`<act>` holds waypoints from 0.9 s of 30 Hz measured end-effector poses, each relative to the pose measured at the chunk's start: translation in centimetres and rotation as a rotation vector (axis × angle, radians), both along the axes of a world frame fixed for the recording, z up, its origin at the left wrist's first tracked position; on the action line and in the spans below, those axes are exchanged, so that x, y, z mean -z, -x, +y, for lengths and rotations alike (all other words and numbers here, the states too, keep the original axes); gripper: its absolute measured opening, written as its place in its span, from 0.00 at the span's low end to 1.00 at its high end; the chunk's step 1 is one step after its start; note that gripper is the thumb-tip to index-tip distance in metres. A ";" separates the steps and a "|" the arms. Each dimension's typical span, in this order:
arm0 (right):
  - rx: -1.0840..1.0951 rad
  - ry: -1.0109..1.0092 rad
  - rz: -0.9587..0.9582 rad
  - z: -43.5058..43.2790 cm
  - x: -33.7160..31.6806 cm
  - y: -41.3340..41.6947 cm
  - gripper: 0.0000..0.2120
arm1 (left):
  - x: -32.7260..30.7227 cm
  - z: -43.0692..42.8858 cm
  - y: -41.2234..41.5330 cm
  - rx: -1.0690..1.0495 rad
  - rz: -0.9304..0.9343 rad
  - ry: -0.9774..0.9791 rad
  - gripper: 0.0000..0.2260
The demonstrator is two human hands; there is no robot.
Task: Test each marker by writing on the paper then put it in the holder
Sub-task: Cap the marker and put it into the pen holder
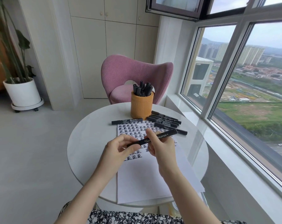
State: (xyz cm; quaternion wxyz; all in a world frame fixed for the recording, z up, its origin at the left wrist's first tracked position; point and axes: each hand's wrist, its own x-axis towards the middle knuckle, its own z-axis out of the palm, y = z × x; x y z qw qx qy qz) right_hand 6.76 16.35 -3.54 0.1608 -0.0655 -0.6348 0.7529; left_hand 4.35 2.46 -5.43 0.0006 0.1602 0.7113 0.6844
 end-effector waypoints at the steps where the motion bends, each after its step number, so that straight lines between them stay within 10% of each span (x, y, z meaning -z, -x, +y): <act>1: 0.004 -0.008 -0.006 -0.1 0.1 0.0 0.23 | 0.0 0.2 -0.1 -0.004 0.001 -0.009 0.06; 22: -0.150 -0.138 -0.218 1.6 -0.6 1.3 0.25 | -1.2 0.5 0.7 -0.194 0.113 0.050 0.05; 27: 0.132 -0.332 -0.106 4.9 0.1 1.6 0.16 | -3.4 -0.6 3.2 -0.287 0.180 0.027 0.07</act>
